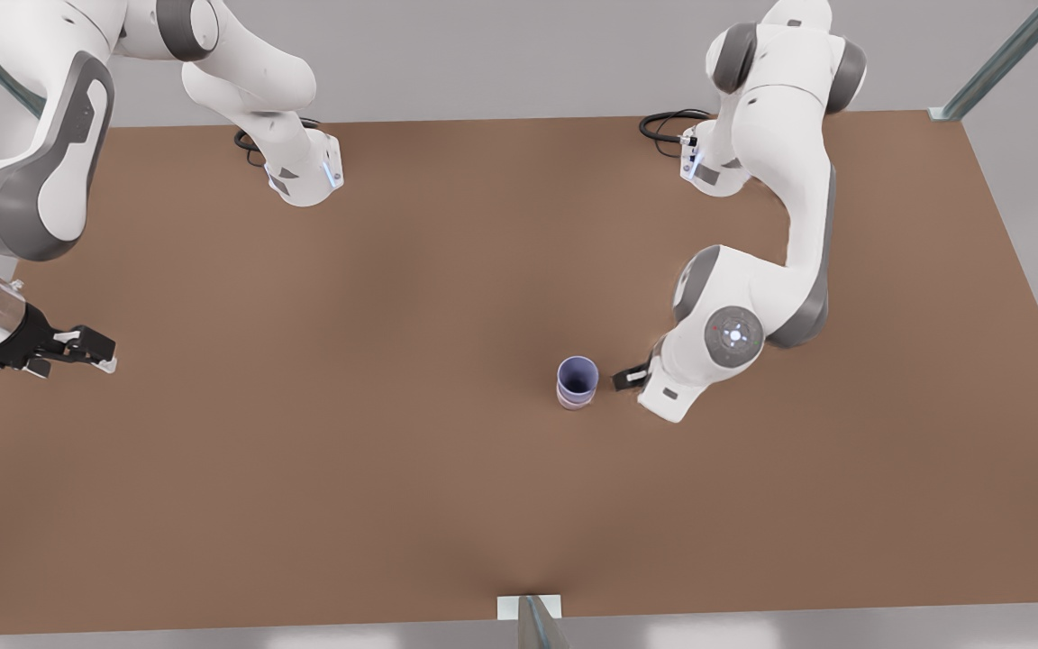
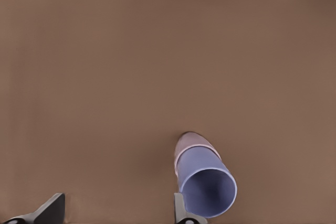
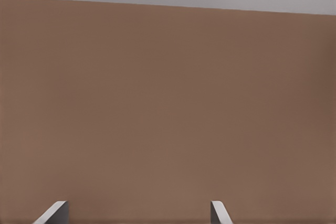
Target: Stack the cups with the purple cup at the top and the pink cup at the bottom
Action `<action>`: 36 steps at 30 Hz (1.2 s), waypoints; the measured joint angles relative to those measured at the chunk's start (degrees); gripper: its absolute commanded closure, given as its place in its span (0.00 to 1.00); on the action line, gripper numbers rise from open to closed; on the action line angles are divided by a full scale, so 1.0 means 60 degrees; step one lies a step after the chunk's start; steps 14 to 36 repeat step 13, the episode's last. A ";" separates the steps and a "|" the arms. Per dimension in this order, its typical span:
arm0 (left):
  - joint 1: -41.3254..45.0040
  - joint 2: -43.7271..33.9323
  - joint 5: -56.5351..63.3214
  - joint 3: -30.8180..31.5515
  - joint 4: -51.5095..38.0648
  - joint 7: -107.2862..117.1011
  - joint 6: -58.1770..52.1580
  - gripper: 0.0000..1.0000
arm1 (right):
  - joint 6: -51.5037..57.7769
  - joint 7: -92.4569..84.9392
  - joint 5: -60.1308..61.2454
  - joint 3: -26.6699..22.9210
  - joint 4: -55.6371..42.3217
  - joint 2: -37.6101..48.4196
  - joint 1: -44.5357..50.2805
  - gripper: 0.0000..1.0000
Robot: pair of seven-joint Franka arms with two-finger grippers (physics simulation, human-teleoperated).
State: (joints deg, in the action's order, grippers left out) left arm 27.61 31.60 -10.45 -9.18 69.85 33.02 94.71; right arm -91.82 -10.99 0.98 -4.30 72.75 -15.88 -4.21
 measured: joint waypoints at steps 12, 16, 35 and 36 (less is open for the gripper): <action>-0.3082 -0.3039 0.1976 0.2279 0.0487 -0.2842 -0.1590 0.00 | 0.0027 -0.0020 0.0056 -0.0057 -0.0050 -0.0002 -0.0158 0.00; -0.3085 -0.3037 0.2088 0.2313 0.0511 -0.3021 -0.1624 0.00 | 0.0031 -0.0022 0.0055 -0.0058 -0.0050 -0.0002 -0.0159 0.00; -0.3085 -0.3037 0.2088 0.2313 0.0511 -0.3021 -0.1624 0.00 | 0.0031 -0.0022 0.0055 -0.0058 -0.0050 -0.0002 -0.0159 0.00; -0.3085 -0.3037 0.2088 0.2313 0.0511 -0.3021 -0.1624 0.00 | 0.0031 -0.0022 0.0055 -0.0058 -0.0050 -0.0002 -0.0159 0.00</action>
